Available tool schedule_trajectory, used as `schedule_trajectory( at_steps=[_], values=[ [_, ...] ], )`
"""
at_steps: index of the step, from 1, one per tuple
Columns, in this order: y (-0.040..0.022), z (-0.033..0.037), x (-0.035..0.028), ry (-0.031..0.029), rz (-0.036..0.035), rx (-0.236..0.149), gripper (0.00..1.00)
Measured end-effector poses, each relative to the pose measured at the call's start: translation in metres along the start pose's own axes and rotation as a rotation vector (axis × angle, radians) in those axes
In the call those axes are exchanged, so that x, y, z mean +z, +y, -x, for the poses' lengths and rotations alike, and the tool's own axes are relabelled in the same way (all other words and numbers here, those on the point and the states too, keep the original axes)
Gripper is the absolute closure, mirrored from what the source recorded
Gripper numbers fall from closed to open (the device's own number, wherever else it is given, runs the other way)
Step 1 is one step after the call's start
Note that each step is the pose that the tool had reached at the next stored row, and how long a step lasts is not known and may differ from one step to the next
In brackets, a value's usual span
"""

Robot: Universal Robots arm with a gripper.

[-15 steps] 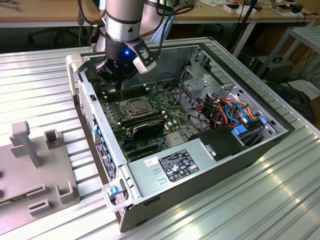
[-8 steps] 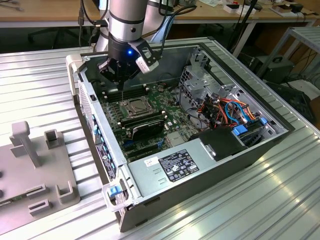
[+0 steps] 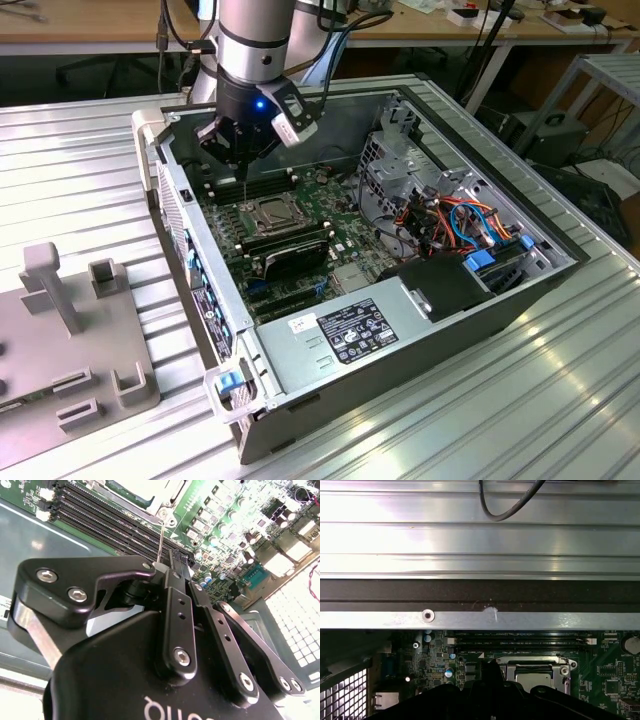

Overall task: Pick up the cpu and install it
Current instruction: 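Install the first cpu locking lever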

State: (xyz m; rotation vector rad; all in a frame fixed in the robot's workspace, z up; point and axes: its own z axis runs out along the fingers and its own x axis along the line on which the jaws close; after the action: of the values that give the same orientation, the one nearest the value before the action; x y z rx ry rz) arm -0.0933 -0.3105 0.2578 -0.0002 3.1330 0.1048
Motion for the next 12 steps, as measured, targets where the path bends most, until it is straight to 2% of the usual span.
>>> schedule_trajectory(
  at_steps=[8,12],
  values=[
    [-0.0004,0.0103,0.0008,0.0001,0.0000,0.000,0.89],
    [-0.0004,0.0115,0.0009,0.0002,0.0000,0.000,0.89]
  ],
)
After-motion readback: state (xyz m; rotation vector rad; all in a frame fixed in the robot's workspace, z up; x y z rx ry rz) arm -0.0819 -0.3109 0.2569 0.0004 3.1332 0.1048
